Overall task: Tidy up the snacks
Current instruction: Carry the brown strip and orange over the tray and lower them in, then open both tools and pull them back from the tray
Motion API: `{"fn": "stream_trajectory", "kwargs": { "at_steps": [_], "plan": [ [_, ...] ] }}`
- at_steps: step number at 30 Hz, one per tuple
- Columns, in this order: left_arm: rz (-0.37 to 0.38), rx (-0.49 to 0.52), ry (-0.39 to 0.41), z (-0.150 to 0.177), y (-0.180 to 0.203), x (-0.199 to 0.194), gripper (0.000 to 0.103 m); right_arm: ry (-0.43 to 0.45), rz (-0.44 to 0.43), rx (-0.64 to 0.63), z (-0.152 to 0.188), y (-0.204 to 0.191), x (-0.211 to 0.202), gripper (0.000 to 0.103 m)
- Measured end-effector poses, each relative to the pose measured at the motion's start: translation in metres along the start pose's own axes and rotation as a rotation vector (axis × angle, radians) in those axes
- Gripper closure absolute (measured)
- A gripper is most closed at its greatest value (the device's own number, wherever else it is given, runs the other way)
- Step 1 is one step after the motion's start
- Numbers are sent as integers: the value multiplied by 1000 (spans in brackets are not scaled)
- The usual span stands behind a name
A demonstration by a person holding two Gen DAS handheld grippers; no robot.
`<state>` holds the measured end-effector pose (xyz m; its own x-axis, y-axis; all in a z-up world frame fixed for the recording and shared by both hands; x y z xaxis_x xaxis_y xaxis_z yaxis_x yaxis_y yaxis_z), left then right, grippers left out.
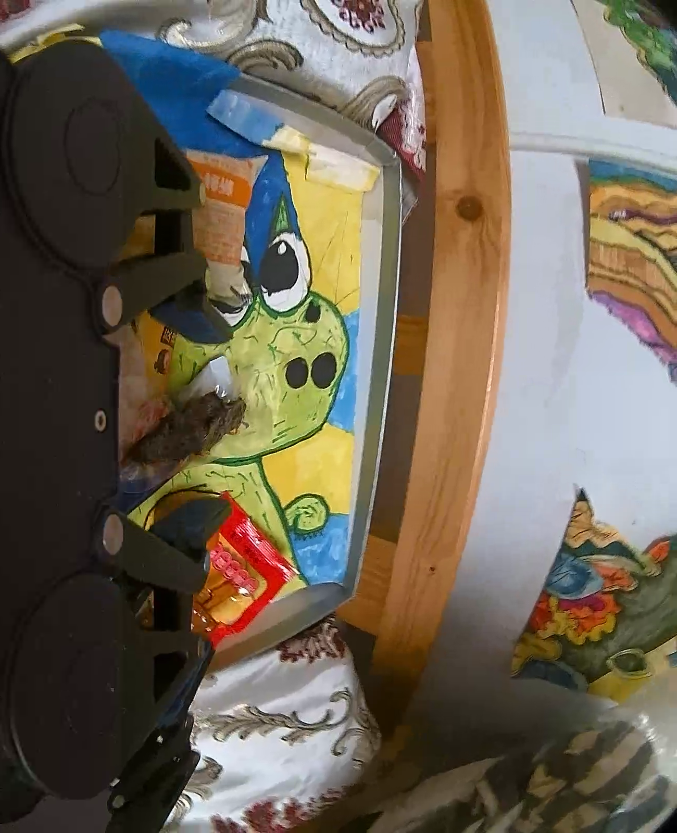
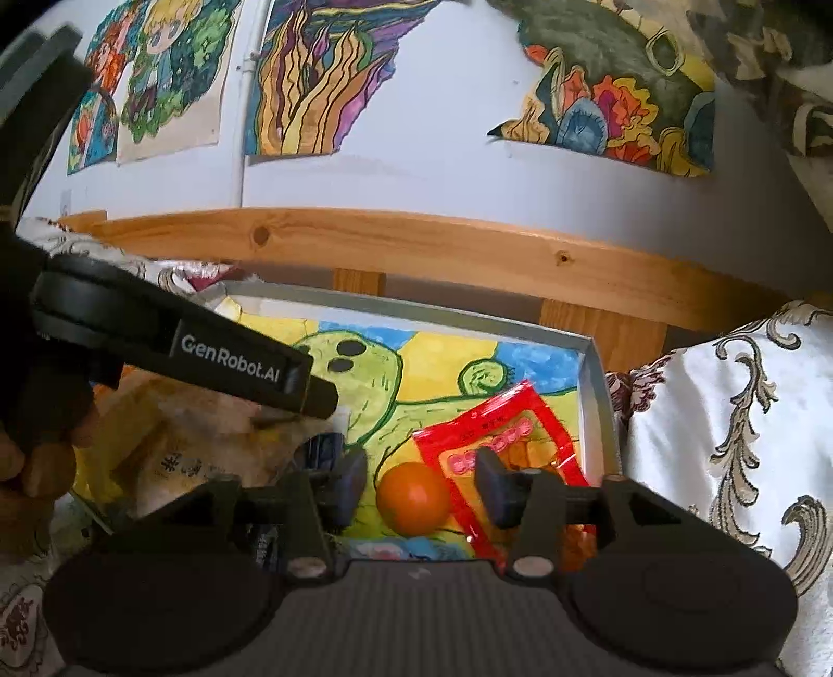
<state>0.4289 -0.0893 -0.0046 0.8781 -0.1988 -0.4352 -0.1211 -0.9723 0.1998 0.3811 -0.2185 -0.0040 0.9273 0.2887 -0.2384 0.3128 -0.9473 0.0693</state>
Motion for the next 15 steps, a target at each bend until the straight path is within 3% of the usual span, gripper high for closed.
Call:
{"fn": "stream_trajectory", "kwargs": {
  "at_steps": [8, 15],
  "plan": [
    [-32, 4, 62, -17, 5, -47, 2, 52, 27, 34, -21, 10, -32, 21],
    [-55, 23, 112, -28, 13, -101, 1, 116, 54, 38, -49, 15, -82, 6]
  ]
}}
Point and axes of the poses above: each gripper's, at about its wrist camera, not at the fingertips, and x roughly the way its jaws point, y to its right, z to its underside, the point moved 8 cm from there along x, roughly the way its jaws point, and after that the axes turned 7 degrees about y, right-handed, at the moved point
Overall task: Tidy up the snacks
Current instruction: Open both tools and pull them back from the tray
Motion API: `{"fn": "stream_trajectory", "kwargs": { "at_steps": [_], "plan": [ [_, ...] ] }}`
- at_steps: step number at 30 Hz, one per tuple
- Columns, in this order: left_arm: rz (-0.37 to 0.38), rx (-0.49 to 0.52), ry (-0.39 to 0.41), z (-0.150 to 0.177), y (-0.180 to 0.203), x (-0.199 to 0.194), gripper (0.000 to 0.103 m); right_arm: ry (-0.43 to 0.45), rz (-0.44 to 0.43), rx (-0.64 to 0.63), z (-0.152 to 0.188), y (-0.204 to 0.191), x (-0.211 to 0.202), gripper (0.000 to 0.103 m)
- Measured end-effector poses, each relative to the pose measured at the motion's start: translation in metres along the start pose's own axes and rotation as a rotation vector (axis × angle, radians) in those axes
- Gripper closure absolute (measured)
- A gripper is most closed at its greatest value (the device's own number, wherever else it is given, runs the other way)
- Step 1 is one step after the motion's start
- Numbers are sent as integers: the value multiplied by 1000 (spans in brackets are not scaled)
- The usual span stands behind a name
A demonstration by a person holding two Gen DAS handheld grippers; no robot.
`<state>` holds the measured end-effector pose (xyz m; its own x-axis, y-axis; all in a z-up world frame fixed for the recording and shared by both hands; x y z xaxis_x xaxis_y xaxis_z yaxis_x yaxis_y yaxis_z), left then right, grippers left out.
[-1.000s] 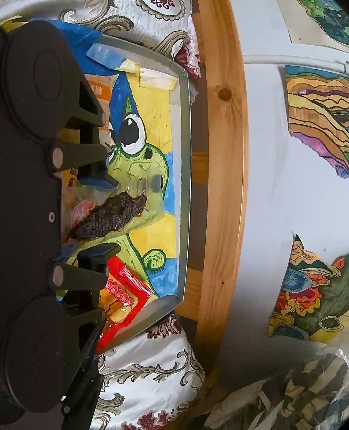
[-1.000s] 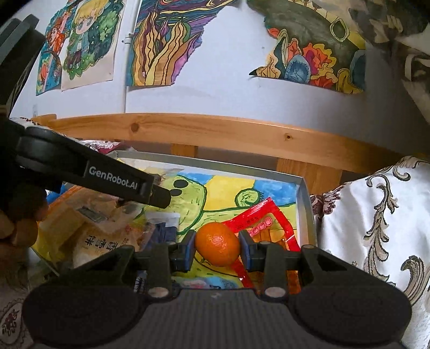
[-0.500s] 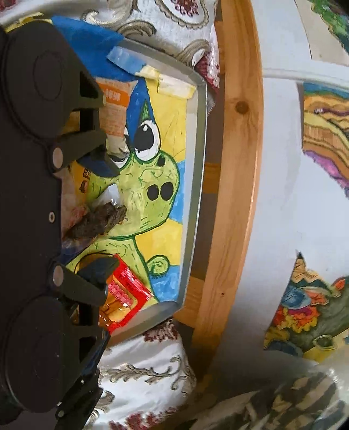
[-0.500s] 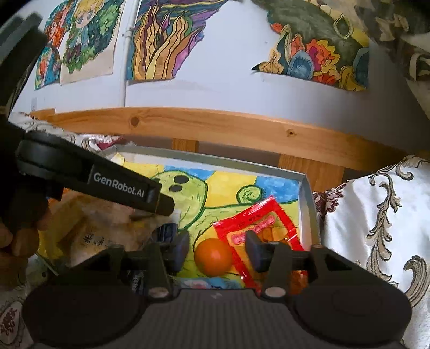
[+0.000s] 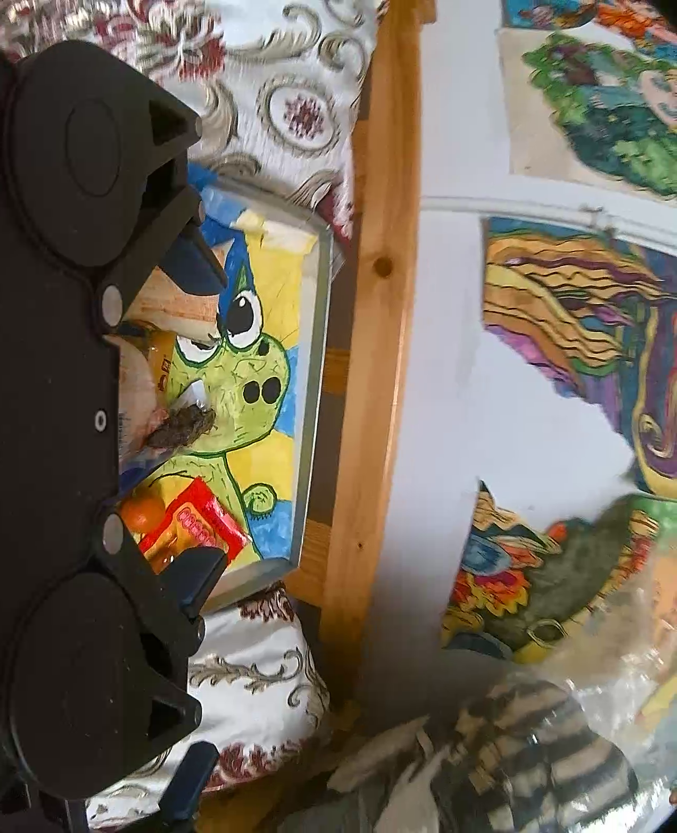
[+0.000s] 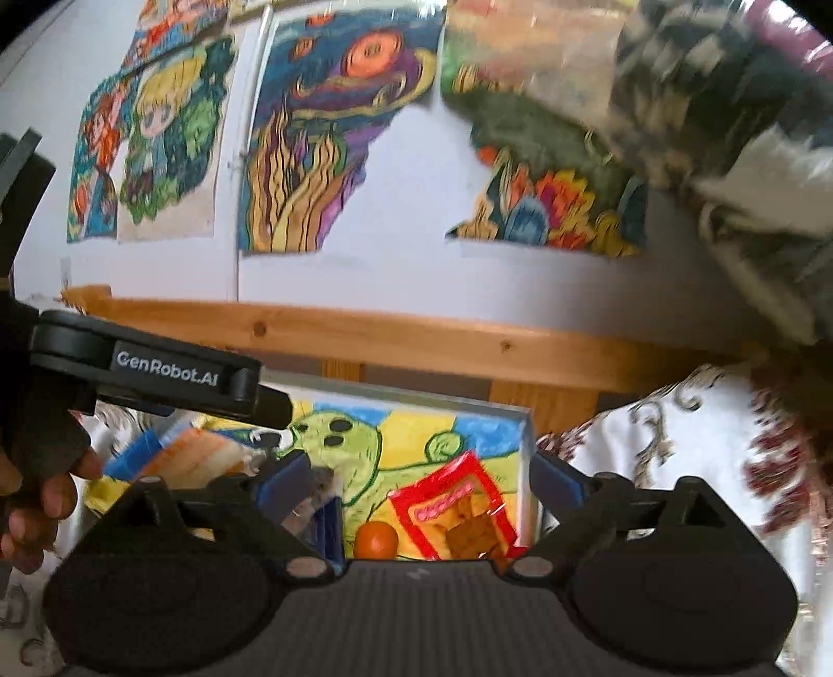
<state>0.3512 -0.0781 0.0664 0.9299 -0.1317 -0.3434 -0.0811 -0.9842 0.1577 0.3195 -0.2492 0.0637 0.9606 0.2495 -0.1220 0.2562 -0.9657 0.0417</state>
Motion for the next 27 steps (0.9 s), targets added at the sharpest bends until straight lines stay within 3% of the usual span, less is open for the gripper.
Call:
{"fn": "stream_trajectory", "kwargs": {
  "at_steps": [5, 15, 27],
  "plan": [
    [-4, 11, 34, -6, 2, -40, 1, 29, -2, -19, -18, -6, -34, 0],
    [-20, 24, 75, 0, -3, -112, 1, 78, -17, -50, -39, -32, -103, 0],
    [-91, 49, 44, 56, -36, -167, 1, 75, 5, -22, -15, -58, -166, 0]
  ]
}}
Point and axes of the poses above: each gripper's, at about its wrist camera, not at the fingertips, and x roughly the way its jaws point, y to its right, z to its underside, the point moved 8 cm from there along x, roughly the way its jaws point, and after that the axes turned 7 degrees about y, right-handed, at the moved point
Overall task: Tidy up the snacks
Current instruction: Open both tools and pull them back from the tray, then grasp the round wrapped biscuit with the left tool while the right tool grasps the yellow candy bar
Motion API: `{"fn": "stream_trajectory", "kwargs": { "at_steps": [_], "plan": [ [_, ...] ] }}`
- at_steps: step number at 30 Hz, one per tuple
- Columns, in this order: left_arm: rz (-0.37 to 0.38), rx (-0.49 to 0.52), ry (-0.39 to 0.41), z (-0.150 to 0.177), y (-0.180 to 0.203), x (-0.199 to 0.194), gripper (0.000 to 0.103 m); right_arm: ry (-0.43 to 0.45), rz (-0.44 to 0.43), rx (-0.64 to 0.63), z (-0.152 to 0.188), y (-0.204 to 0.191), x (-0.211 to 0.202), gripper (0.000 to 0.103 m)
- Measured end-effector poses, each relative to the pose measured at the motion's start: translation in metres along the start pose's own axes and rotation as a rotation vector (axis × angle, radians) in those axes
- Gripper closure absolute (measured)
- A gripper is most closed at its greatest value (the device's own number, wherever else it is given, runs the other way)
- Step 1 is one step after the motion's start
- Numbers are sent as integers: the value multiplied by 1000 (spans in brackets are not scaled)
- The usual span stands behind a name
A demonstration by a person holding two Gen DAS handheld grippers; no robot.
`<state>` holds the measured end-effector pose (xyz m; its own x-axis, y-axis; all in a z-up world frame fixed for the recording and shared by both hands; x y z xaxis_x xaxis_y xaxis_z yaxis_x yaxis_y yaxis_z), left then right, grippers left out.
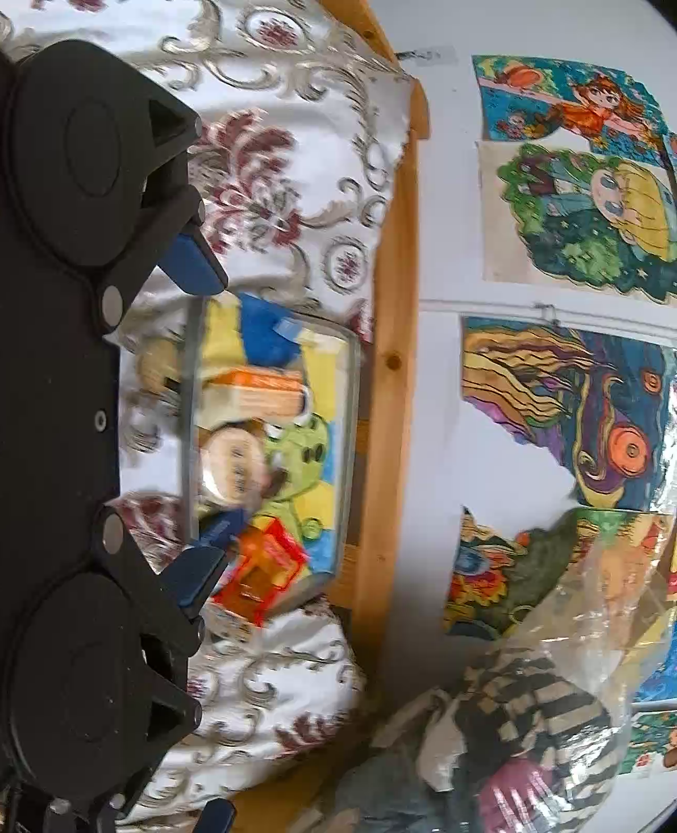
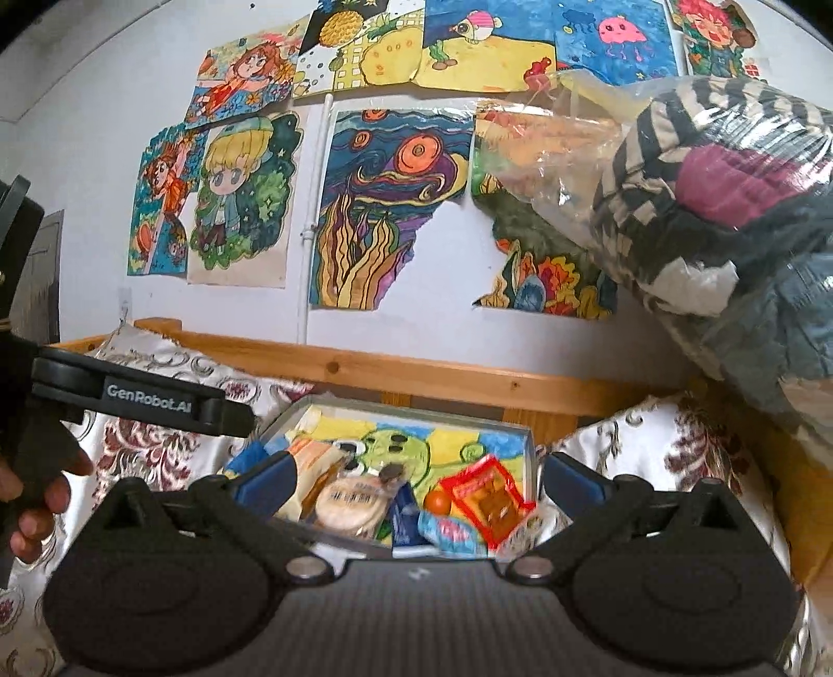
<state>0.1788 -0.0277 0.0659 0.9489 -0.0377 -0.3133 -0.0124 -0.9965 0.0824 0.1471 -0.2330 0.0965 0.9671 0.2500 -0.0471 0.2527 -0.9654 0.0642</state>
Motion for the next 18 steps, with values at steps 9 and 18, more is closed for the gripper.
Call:
{"fn": "stream_trajectory", "kwargs": {
  "at_steps": [9, 18],
  "plan": [
    [-5, 13, -57, 52, -12, -18, 1, -85, 21, 47, 45, -15, -29, 0],
    [-12, 18, -102, 88, -23, -22, 1, -146, 29, 54, 80, -25, -45, 0]
  ]
}}
Point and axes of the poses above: each gripper's, at about its wrist camera, not at the fingertips, and x roughly the way its jaws point, y to its right, z to its underside, the point moved 8 cm from there along x, roughly the way its jaws point, and after that the axes turned 7 degrees about y, right-handed, at the moved point
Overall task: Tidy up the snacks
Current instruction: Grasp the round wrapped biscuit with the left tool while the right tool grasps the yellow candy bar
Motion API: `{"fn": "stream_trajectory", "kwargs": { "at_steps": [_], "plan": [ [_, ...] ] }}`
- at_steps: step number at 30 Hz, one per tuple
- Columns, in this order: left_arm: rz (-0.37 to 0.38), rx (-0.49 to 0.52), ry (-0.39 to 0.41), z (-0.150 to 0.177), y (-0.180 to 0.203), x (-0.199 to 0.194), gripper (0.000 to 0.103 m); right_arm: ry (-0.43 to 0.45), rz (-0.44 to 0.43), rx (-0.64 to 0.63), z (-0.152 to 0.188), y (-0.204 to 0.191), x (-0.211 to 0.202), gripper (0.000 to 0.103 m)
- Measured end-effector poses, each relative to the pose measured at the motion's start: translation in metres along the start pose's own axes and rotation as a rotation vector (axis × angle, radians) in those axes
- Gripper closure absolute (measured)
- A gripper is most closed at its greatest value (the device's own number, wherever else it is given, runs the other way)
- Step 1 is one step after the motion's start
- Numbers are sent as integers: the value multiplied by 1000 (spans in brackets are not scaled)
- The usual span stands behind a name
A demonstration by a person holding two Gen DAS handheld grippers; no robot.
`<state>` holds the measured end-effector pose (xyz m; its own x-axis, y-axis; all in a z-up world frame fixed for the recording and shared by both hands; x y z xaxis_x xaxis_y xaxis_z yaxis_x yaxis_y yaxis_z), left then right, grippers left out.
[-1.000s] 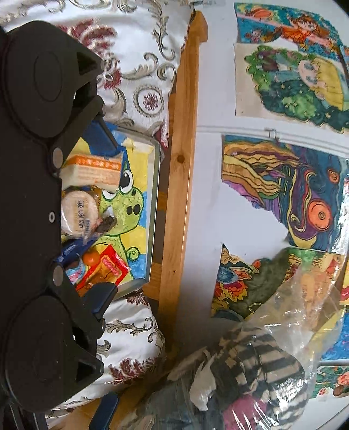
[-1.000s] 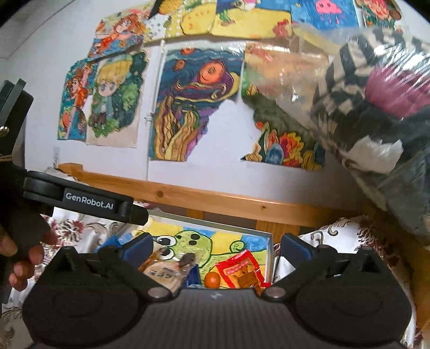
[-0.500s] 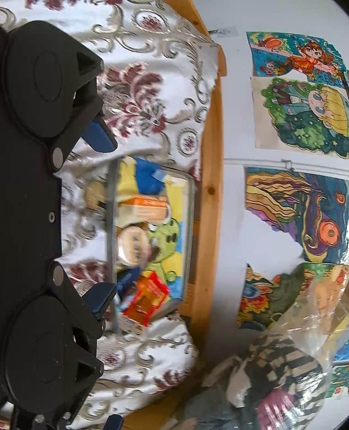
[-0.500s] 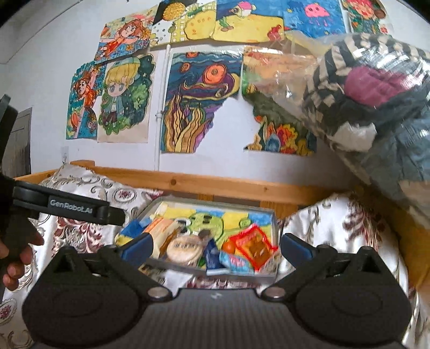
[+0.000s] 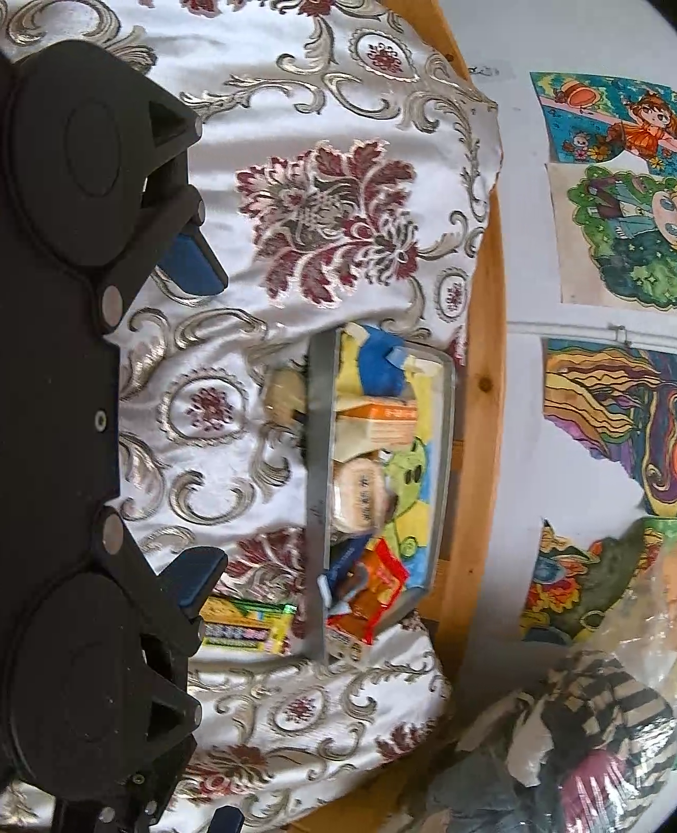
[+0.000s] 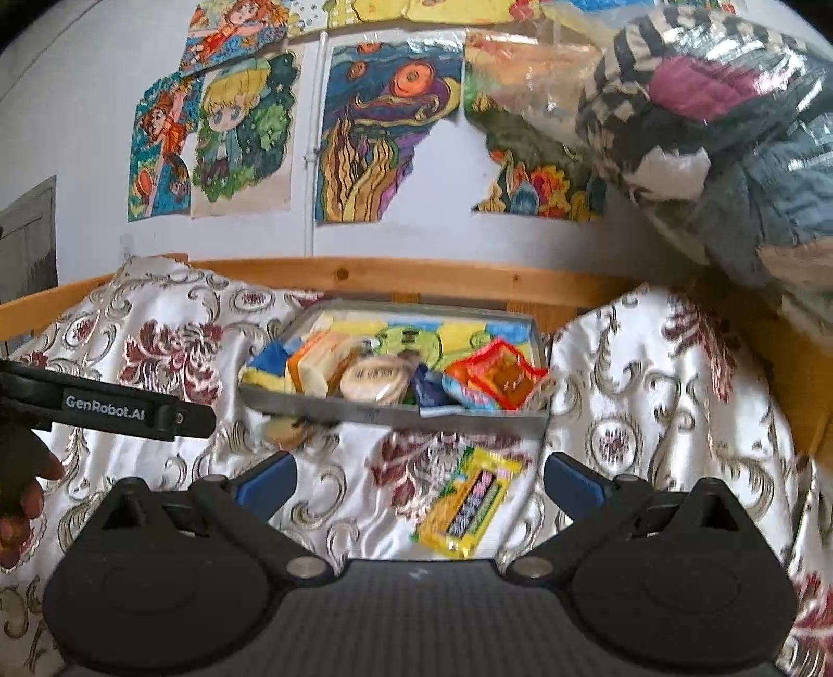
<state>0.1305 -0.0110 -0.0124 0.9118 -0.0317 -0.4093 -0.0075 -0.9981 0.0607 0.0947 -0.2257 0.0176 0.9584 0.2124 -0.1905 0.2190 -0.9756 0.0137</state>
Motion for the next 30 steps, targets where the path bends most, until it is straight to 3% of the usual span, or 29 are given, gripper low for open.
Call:
{"fn": "stream_trajectory", "kwargs": {
  "at_steps": [8, 13, 30],
  "plan": [
    [-7, 15, -106, 36, -6, 14, 1, -147, 32, 2, 34, 1, 12, 0],
    [-20, 21, -133, 43, -9, 22, 1, -223, 44, 20, 56, 2, 18, 0],
    [-55, -12, -180, 42, -21, 53, 1, -279, 23, 37, 68, 2, 50, 0]
  ]
}}
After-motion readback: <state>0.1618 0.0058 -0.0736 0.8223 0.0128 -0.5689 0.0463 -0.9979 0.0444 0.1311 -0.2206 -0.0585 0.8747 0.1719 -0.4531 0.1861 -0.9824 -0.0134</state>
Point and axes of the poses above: each gripper's, at about its wrist camera, not at the fingertips, and x roughly the way its jaws point, y to its right, z to its underside, the point moved 8 cm from there along x, roughly the way its jaws point, and after that the axes turned 7 degrees about y, right-handed, at the moved point
